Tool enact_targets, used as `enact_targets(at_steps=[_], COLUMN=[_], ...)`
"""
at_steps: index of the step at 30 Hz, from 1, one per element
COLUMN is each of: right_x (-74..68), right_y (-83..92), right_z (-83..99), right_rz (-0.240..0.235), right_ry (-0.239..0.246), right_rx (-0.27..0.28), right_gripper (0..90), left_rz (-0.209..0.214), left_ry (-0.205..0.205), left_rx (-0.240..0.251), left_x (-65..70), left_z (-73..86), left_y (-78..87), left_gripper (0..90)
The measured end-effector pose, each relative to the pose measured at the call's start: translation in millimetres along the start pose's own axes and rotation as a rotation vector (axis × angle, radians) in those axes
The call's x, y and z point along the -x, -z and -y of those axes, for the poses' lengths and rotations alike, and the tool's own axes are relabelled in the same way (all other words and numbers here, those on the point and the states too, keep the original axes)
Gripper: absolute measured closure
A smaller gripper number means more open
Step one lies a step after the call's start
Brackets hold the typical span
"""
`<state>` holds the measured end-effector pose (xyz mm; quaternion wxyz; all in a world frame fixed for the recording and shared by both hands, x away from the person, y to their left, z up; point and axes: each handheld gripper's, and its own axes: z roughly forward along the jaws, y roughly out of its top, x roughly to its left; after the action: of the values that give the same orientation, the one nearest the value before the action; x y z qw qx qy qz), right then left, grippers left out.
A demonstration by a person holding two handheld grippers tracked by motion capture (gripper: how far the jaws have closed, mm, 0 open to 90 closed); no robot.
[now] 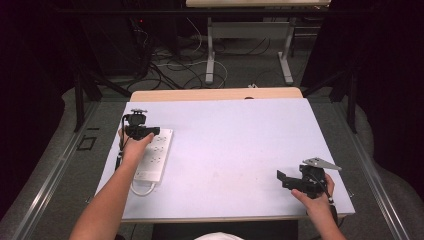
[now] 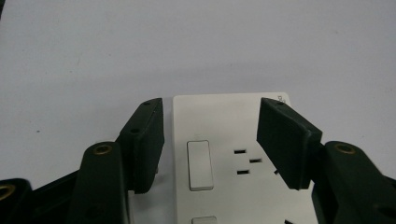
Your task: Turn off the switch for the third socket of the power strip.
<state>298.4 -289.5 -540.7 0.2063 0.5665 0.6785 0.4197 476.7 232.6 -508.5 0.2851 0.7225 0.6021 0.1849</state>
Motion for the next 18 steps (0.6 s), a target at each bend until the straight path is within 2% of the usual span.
enact_targets(at_steps=[2,5,8,14,18], right_x=[0.0,-0.2,-0.4,-0.4,-0.8], right_y=[-0.1,0.1,0.2,-0.2,0.1], right_z=[0.0,0.0,0.0,0.2,0.2], right_rz=[0.0,0.0,0.0,0.006,0.003], right_ry=[0.003,0.002,-0.002,0.002,-0.004], right_rx=[0.001,0.001,0.0,0.007,0.003], right_gripper=[7.0,7.0,7.0,7.0,7.0], left_rz=[-0.006,-0.003,-0.004,0.004,0.003], left_ry=[-0.012,-0.013,-0.008,-0.056,-0.069], left_rx=[0.001,-0.008,0.005,0.019,0.027], left_x=[-0.1,0.2,1.0,2.6,5.0], left_z=[0.3,0.1,0.7,0.8,1.6], left_y=[0.5,2.7,4.5,10.5,14.7], left_gripper=[36.9,35.2,34.2,34.2,33.6])
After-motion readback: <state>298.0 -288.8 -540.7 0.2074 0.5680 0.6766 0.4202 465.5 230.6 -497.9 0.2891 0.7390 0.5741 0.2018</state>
